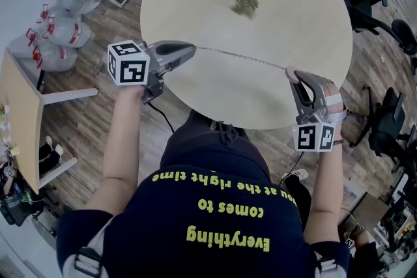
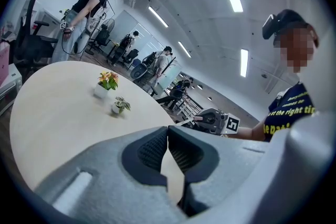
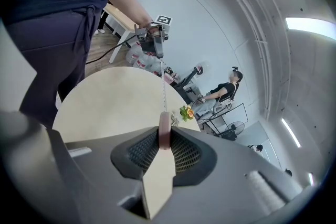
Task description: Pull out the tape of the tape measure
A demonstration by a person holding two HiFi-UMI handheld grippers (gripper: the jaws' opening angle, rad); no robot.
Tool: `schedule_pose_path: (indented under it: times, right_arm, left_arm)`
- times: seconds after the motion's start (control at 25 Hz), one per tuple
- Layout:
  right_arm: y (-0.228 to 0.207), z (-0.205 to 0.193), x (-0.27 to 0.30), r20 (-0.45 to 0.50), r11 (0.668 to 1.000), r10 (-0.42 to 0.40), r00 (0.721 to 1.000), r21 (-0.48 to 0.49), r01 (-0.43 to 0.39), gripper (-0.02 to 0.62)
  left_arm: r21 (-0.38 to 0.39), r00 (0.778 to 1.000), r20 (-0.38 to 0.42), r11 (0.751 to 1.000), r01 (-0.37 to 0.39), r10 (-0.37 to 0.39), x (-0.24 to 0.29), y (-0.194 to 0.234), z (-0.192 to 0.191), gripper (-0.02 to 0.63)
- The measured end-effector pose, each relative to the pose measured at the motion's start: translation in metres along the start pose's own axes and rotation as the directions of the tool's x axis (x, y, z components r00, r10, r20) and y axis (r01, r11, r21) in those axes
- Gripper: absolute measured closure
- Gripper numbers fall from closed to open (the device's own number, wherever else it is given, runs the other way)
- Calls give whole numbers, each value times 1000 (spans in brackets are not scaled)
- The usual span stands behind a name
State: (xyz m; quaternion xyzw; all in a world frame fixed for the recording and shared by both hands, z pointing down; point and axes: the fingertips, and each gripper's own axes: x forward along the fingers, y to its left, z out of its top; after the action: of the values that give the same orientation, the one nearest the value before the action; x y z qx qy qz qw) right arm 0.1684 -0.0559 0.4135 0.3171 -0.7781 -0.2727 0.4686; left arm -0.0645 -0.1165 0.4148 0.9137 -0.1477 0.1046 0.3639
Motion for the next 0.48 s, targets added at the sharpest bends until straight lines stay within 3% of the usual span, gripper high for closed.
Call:
schedule_pose_path:
  times: [0.48]
  right_arm:
    - [4, 6, 1, 7, 1000, -1, 1000, 8, 1, 512]
  left_arm:
    - [1, 1000, -5, 1000, 20, -20, 5, -7, -5, 598]
